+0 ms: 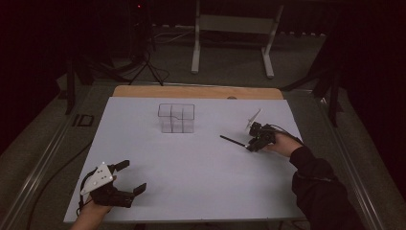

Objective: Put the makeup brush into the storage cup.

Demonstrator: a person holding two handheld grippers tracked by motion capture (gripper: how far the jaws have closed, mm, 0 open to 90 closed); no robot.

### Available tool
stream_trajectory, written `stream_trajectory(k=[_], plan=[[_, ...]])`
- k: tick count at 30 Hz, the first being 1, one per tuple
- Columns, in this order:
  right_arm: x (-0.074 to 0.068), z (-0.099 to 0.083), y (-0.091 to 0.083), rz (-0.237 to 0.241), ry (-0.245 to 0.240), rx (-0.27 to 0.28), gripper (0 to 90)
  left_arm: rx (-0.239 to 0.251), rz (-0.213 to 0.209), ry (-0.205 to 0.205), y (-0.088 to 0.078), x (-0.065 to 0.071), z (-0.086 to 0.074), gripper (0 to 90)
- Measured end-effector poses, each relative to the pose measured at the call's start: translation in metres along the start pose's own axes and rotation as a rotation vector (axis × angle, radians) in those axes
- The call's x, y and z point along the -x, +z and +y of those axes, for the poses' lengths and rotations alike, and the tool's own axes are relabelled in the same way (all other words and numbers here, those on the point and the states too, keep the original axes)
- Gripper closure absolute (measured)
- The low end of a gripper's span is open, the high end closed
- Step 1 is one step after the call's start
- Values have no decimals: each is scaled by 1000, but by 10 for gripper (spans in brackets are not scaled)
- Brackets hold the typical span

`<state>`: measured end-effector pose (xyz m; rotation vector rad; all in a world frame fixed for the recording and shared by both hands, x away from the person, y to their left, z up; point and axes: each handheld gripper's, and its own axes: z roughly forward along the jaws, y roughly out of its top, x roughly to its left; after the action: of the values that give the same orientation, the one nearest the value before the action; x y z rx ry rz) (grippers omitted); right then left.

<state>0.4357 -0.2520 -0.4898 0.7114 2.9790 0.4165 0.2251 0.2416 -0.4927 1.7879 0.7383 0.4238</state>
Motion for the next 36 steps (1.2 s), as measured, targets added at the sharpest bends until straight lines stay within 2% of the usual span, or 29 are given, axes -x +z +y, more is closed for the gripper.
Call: stream_trajectory(k=[5,8,11,13,14,19,23,25,26,28,36], plan=[[-3,4,5,-27,-20,-32,731,-4,0,1,0,0,0,5],[-4,6,6,-26,-18,-46,754,-5,-1,1,0,0,0,5],[-10,12,7,-47,-20,-89,817,-5,-2,1,1,0,0,5],[-10,12,7,-47,-20,-89,817,-5,-4,1,1,0,0,5],[-13,17,8,-60,-29,-123,832,-8,-6,3,1,1,0,5],[-11,17,8,-49,-12,-121,838,-6,-7,3,1,1,0,5],[-6,13,3,-22,35,-74,838,-2,-5,-4,1,0,0,5],[-7,13,-1,-35,28,-53,838,-4,-4,-2,1,1,0,5],[-7,14,-4,-26,28,-42,838,-4,-4,-2,1,1,0,5],[-8,14,-8,-28,19,-46,838,-3,-2,-1,1,1,0,5],[-18,10,-14,50,-11,-58,838,-6,-4,-2,2,2,1,5]])
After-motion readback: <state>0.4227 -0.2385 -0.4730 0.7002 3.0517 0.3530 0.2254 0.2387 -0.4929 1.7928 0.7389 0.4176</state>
